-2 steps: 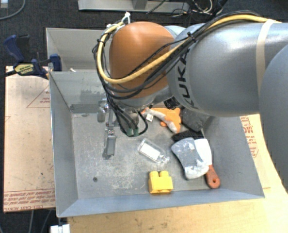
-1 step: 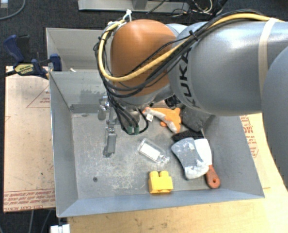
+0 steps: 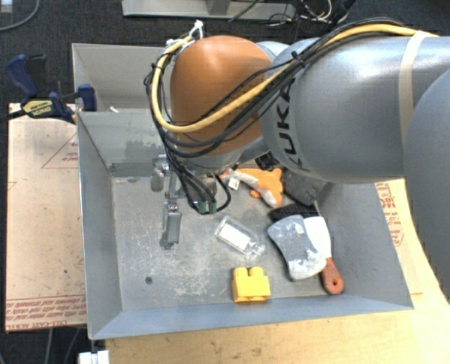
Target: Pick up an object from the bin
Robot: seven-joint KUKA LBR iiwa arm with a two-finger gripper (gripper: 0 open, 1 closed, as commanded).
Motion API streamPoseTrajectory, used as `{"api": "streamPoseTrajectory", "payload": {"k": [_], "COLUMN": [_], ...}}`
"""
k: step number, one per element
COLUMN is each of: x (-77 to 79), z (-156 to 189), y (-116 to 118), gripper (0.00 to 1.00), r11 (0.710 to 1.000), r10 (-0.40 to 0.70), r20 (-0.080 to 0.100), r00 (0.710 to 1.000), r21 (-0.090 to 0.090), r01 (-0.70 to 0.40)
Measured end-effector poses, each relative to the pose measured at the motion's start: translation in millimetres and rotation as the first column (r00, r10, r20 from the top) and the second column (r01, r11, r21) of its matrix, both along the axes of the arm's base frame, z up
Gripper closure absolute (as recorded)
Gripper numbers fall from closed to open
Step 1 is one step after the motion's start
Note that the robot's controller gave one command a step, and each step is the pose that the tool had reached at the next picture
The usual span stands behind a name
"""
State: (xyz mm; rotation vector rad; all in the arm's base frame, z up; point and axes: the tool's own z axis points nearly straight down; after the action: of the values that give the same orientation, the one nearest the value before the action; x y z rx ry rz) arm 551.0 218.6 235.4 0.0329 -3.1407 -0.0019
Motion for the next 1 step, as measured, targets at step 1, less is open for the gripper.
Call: {"api": "streamPoseTrajectory", "payload": {"k": [1], "x": [-15.0], "z": [-45.5], "y": [-14.0], "gripper": [0.0], "r11": [0.994], "r10": [0.108], "r20": [0.006], "r00": [0.994], "r21": [0.002], "r01": [-0.108]}}
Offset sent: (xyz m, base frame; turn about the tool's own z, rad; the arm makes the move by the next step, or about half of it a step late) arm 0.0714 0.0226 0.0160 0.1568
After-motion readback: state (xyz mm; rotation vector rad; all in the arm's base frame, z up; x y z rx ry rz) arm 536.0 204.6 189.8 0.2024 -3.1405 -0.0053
